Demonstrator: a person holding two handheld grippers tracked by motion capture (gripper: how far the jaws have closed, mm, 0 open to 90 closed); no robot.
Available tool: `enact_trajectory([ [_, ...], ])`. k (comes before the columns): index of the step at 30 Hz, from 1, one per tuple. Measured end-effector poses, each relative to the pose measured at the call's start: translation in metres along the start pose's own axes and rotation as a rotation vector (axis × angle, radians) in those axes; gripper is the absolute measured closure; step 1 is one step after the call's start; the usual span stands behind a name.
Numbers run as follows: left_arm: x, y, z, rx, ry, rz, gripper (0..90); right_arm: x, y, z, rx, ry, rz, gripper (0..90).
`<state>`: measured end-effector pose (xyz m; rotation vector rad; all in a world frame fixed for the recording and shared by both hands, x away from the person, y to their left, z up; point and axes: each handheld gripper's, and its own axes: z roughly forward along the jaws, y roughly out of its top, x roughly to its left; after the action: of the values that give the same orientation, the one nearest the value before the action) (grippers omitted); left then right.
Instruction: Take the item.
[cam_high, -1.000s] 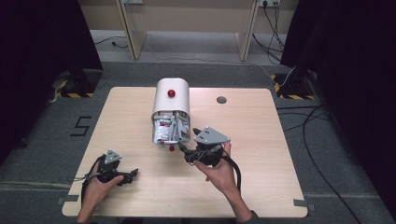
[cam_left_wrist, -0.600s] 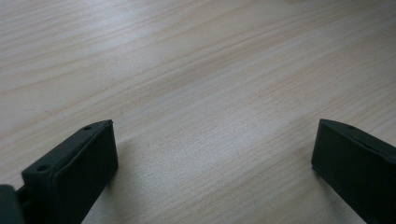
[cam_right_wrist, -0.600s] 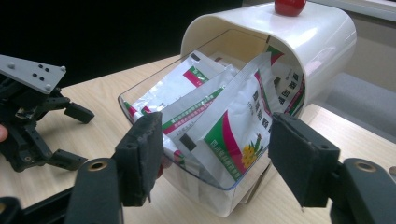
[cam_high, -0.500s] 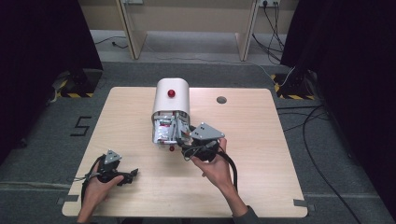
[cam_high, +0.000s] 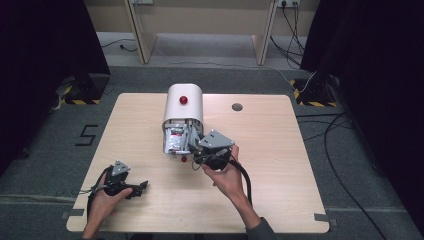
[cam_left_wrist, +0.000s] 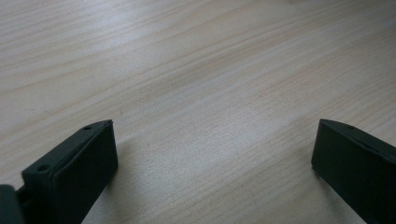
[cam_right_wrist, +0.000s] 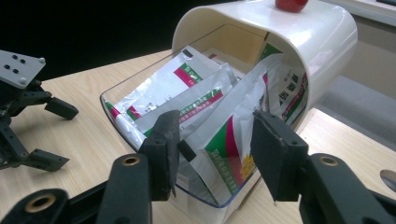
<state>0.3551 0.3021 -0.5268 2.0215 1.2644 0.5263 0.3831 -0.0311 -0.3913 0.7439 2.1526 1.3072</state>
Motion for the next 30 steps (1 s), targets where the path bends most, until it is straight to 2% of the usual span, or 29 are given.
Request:
enact_trajectory([
  [10,0.0,0.0,0.0,0.0,0.0,0.0,0.0,-0.002,-0.001,0.007,0.025,-0.031,-0.01,59.9],
  [14,0.0,0.0,0.0,-0.002,0.0,-0.004,0.0,-0.002,-0.001,0.01,0.036,-0.052,-0.031,61.6],
  [21,0.0,0.0,0.0,-0.002,0.0,-0.004,0.0,-0.002,-0.001,0.012,0.034,-0.074,-0.051,71.0],
  [22,0.0,0.0,0.0,-0.002,0.0,-0.004,0.0,-0.004,-0.002,0.012,0.027,-0.088,-0.05,76.0],
  [26,0.0,0.0,0.0,-0.002,0.0,-0.004,0.0,-0.006,-0.002,0.007,0.004,-0.106,-0.056,81.3],
  [30,0.0,0.0,0.0,-0.002,0.0,-0.004,0.0,-0.008,-0.002,0.001,-0.019,-0.094,-0.047,83.2],
])
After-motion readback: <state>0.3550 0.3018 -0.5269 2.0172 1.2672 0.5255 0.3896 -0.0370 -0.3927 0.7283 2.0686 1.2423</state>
